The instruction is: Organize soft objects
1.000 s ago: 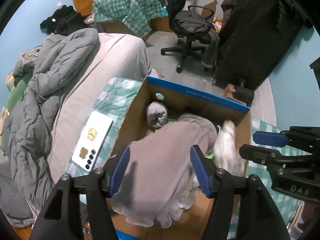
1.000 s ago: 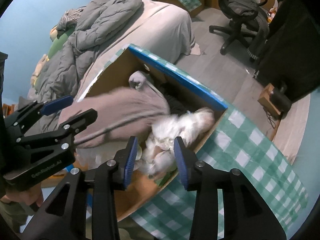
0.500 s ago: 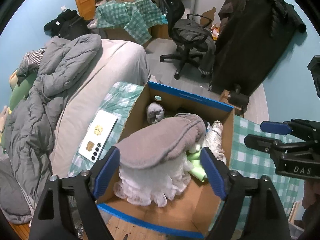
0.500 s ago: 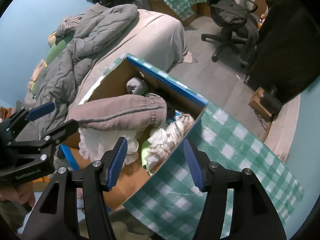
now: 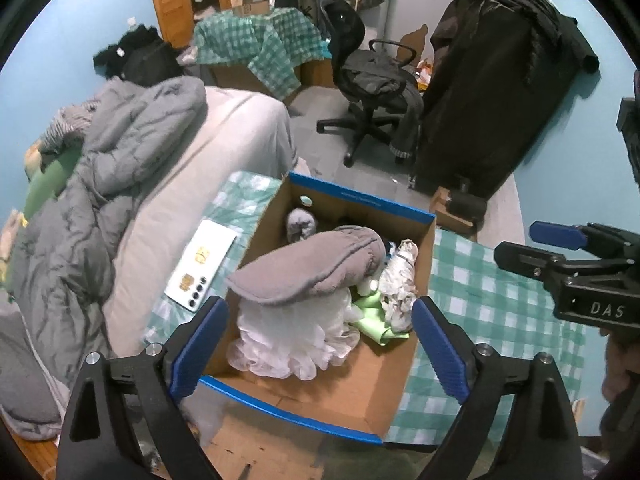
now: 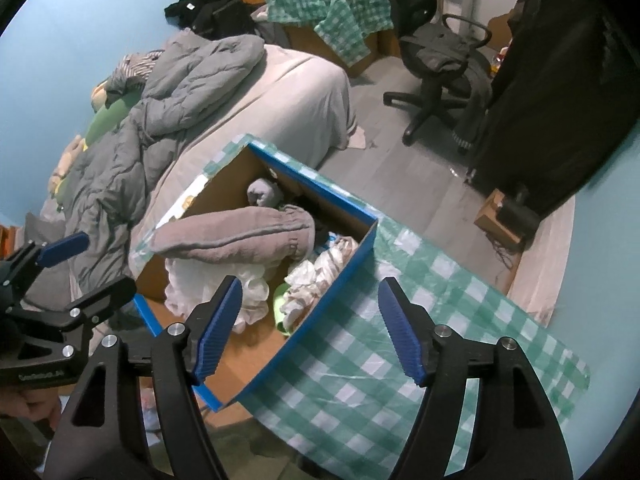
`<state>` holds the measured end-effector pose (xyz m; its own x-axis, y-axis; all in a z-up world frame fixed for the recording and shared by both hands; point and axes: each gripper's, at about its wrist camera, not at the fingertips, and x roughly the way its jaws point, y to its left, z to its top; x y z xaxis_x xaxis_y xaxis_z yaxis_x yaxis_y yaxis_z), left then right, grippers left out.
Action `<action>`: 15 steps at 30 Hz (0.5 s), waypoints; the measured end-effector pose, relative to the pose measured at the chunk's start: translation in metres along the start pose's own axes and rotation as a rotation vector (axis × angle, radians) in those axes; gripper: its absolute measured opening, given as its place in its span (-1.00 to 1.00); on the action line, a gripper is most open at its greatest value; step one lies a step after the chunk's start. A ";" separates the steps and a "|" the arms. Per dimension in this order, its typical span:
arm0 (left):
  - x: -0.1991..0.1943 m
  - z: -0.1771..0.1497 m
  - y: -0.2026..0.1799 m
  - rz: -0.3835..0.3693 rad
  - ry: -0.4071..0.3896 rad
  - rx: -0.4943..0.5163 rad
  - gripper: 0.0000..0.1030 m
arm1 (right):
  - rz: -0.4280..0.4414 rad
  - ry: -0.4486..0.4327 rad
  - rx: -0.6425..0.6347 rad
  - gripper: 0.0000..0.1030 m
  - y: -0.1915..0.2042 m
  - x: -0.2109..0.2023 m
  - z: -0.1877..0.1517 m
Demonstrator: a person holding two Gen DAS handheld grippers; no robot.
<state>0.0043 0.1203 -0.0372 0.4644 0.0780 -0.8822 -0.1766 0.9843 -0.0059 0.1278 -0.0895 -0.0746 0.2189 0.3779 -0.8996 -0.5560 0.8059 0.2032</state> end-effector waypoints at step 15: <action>-0.021 -0.020 -0.003 0.021 0.002 -0.014 0.83 | -0.029 -0.038 0.021 0.40 -0.004 -0.032 -0.015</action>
<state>-0.0219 0.1125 -0.0278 0.4591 0.0981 -0.8829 -0.1987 0.9800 0.0055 0.1114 -0.1117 -0.0526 0.2654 0.3713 -0.8898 -0.5319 0.8261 0.1860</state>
